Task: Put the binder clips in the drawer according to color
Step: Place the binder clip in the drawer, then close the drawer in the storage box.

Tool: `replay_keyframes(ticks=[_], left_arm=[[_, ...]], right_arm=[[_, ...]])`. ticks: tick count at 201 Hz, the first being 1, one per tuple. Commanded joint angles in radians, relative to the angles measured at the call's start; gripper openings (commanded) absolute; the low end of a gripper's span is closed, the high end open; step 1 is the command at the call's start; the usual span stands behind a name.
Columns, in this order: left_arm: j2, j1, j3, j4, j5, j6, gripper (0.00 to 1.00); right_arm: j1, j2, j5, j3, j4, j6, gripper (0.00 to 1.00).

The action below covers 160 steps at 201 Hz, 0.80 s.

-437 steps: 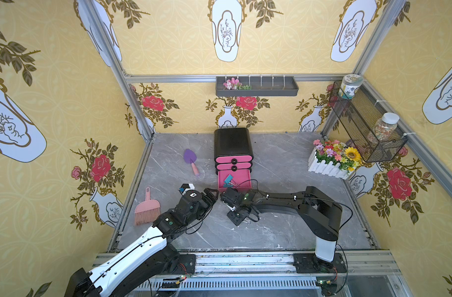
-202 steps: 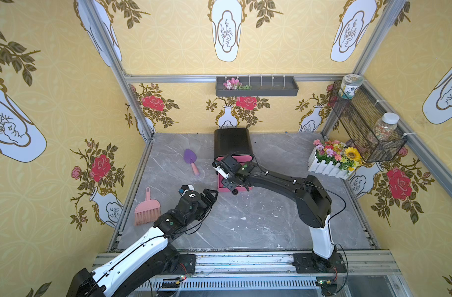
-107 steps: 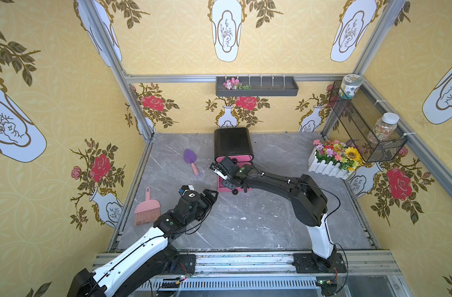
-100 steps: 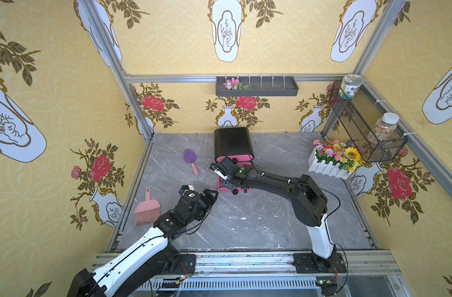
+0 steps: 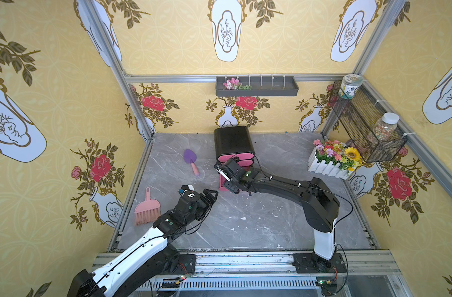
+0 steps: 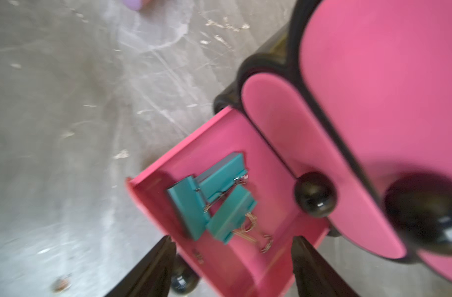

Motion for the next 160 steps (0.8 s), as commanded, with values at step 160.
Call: replay_keyframes(ticks=[160], left_arm=[[-0.046,0.001,0.022,-0.040,-0.018,0.012,0.90]], right_arm=[[-0.060,-0.285,-0.285,-0.507,0.431,1.332,0.58]])
